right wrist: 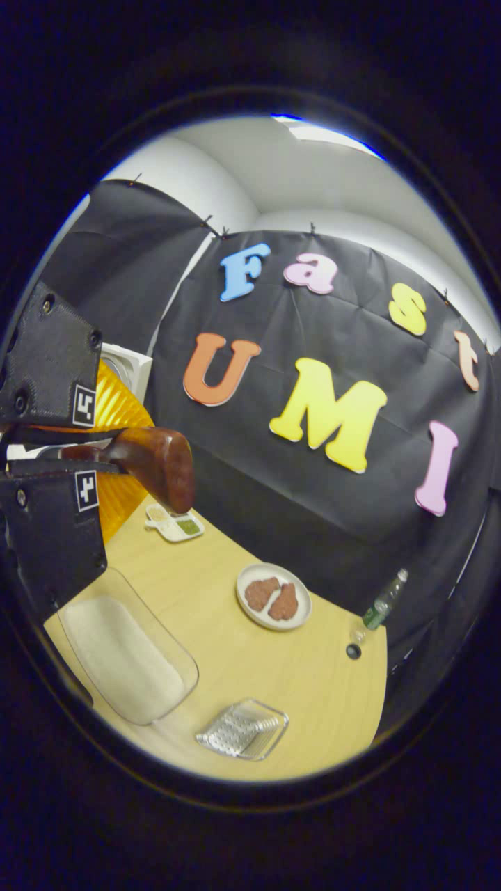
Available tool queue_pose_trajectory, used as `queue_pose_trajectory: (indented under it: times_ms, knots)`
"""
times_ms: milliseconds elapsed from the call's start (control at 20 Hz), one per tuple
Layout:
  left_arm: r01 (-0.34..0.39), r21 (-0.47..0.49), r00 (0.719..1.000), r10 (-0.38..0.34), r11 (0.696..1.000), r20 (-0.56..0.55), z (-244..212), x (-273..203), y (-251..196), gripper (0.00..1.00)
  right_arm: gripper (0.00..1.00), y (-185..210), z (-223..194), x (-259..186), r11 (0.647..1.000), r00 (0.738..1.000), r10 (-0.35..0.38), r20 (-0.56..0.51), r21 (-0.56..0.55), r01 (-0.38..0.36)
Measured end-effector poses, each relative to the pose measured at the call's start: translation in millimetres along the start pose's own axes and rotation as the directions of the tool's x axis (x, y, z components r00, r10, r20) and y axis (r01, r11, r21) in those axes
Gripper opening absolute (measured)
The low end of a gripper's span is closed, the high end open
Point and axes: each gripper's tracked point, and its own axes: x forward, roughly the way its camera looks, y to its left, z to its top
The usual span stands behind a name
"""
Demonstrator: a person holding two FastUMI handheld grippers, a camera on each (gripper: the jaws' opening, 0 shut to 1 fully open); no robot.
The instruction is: Close the left gripper, press the button to open the rice cooker; take a wooden spoon from the chopstick holder with the right hand, scoop a spoonful of rice and pour it into the rice cooker, then put the wooden spoon back into the chopstick holder.
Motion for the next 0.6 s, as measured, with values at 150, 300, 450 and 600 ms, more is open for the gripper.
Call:
queue_pose_trajectory:
  times_ms: [150, 300, 450, 600]
  knots:
    - [-0.057, -0.017, 0.998, 0.057, 0.998, 0.016, -3.0, -8.9, 23.2, 0.96, 0.09, 30.1, -31.7, 34.7, 0.998, 0.997, 0.019, -0.072, -0.062, -0.023]
    - [-0.099, -0.041, 0.994, 0.100, 0.994, 0.039, -6.9, -19.6, 41.0, 0.96, 0.09, 42.5, -69.3, 74.3, 0.986, 0.990, 0.010, -0.140, -0.161, -0.033]
    - [-0.146, -0.054, 0.988, 0.147, 0.988, 0.034, -18.7, -26.1, 57.5, 0.96, 0.10, 47.5, -102.2, 105.1, 0.950, 0.980, -0.018, -0.197, -0.309, -0.045]
    - [-0.179, -0.068, 0.983, 0.181, 0.981, 0.013, -32.2, -29.8, 69.2, 0.96, 0.10, 46.6, -127.0, 128.3, 0.897, 0.971, -0.051, -0.234, -0.437, -0.059]
